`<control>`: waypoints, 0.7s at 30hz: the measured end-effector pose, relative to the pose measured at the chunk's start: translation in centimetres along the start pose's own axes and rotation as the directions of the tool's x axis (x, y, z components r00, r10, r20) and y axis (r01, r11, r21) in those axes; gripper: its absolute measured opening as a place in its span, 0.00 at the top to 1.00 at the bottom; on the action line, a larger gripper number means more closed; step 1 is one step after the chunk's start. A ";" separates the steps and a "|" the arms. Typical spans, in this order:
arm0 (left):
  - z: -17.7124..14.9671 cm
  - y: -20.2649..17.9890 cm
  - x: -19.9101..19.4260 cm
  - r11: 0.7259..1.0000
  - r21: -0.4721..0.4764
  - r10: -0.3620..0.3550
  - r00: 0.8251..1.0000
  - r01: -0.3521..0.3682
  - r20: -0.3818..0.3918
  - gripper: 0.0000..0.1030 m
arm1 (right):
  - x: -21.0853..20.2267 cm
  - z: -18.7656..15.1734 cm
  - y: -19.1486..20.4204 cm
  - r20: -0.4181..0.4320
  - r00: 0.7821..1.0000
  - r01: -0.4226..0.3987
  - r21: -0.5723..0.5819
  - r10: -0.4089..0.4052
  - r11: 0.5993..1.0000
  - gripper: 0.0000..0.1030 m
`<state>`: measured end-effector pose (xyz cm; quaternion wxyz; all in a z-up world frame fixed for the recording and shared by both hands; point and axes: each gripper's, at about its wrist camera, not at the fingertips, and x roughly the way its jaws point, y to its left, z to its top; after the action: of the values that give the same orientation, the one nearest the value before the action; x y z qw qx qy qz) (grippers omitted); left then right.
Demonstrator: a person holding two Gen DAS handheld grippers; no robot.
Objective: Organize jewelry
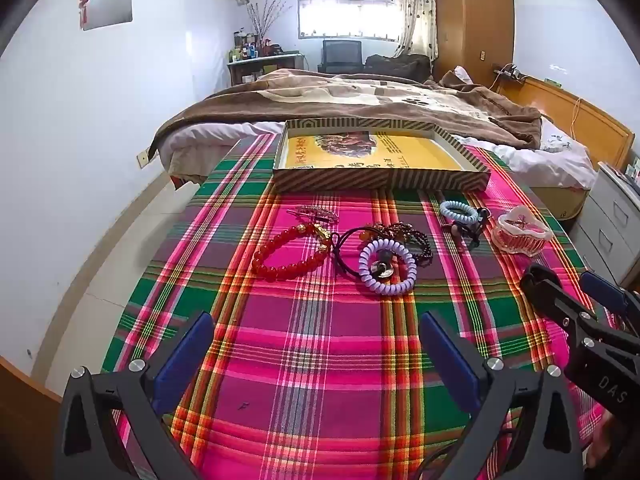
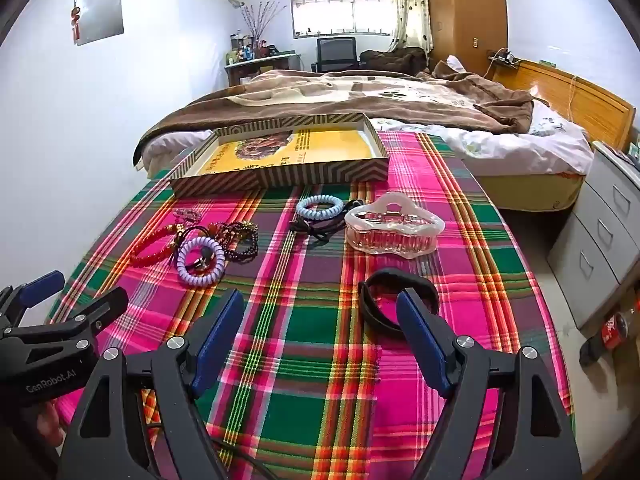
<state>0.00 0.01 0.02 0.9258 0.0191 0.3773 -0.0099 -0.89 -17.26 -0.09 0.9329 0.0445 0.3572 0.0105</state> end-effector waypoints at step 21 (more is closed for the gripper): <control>0.9 0.2 -0.7 1.000 0.006 0.008 1.000 -0.008 0.011 0.00 | -0.4 0.6 1.0 -0.005 0.999 0.037 -0.035 -0.037 0.999 0.24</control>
<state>0.13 0.22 1.12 0.9279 0.0232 0.3721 -0.0075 -0.76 -16.33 0.65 0.9326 0.0214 0.3602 -0.0005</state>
